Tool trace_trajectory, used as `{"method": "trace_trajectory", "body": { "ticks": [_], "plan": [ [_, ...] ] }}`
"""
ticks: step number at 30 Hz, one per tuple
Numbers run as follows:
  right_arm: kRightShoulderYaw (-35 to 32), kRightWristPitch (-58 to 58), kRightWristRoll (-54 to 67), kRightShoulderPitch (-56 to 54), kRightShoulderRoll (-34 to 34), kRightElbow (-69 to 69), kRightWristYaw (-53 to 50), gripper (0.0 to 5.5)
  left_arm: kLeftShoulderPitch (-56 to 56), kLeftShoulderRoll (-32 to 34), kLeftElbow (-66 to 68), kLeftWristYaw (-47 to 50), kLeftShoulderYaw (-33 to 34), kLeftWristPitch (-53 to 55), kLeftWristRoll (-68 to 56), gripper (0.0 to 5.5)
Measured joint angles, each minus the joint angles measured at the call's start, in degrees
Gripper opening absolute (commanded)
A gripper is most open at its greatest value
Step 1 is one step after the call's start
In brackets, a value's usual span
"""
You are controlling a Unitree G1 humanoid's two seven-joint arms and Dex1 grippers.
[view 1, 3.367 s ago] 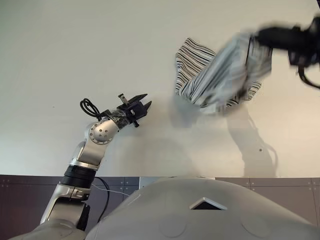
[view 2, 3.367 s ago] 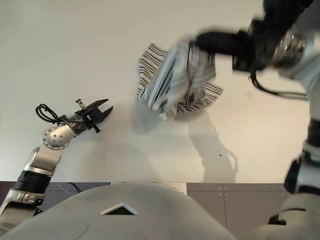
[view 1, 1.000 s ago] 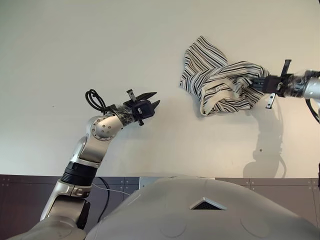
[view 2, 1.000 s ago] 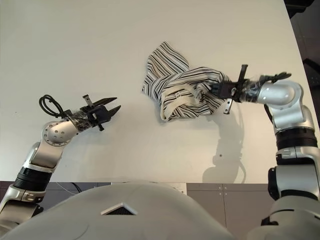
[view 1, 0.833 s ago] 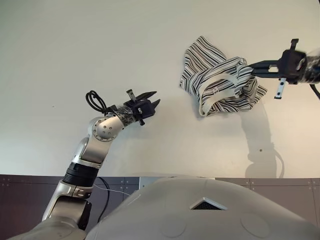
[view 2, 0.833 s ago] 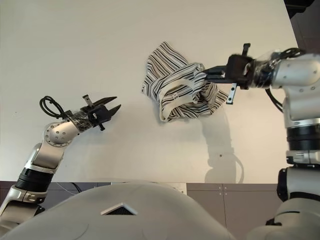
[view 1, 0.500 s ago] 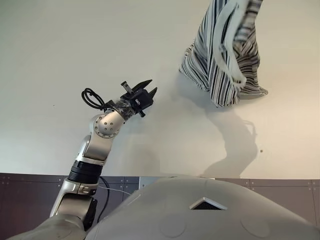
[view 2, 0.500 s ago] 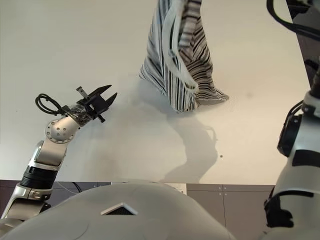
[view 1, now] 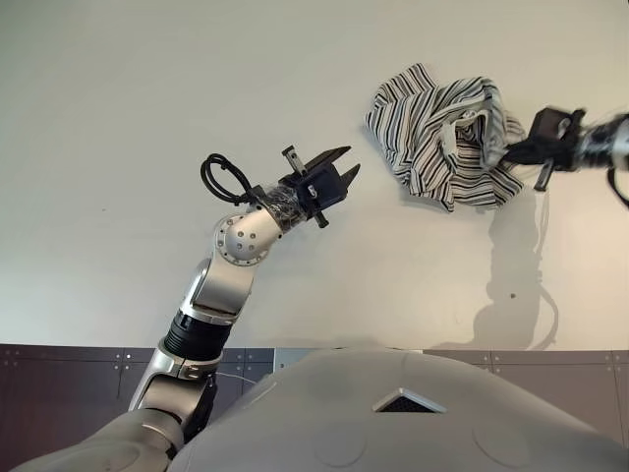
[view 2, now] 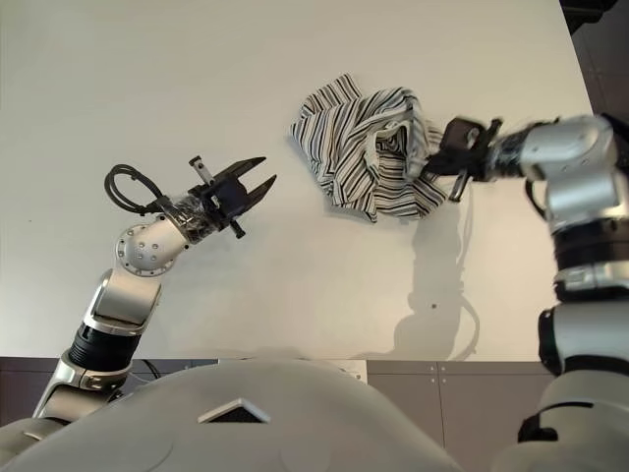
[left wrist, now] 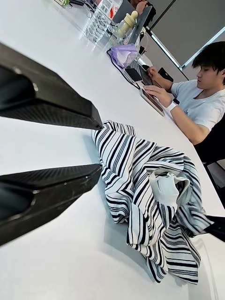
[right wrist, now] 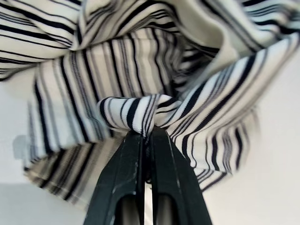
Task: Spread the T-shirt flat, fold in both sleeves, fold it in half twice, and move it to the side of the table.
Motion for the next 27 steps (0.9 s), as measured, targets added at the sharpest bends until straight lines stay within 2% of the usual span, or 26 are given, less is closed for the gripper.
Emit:
{"method": "trace_trajectory", "body": {
  "ticks": [4, 8, 11, 14, 17, 22, 27],
  "plan": [
    [-0.1, 2.09, 1.74, 8.74, 0.27, -11.71, 1.52, 0.13, -0.4, 3.21, -1.13, -2.03, 2.43, 0.43, -0.84, 1.32],
    [-2.2, 12.87, 10.08, 12.83, -0.29, -20.04, 7.59, 0.13, -1.74, 6.15, -2.21, -4.49, 4.06, 0.23, -1.7, 1.32],
    [-5.53, 21.15, 17.08, 12.37, -0.11, -26.94, 9.22, 0.13, -1.42, 7.86, -3.58, -7.31, 1.82, 0.18, -1.65, 1.32],
    [-6.37, 25.18, 19.09, 12.13, 0.34, -31.03, 8.78, 0.13, -0.37, 7.49, -6.2, -9.82, -2.09, 1.03, -2.53, 1.32],
    [-6.48, 26.13, 19.07, 12.38, 0.5, -32.06, 8.29, 0.13, -1.31, 4.99, -4.27, -9.69, -6.1, 1.54, -1.17, 1.32],
    [-4.36, 23.61, 16.02, 15.66, -0.21, -33.73, 9.27, 0.13, -4.23, 2.66, -0.26, -7.15, -7.61, 1.55, 2.04, 1.32],
    [-4.95, 11.97, 6.56, 11.88, 1.52, -17.42, 1.55, 0.13, -4.49, 3.45, -0.05, -7.1, -6.59, 1.53, 1.79, 1.32]
  ]
}}
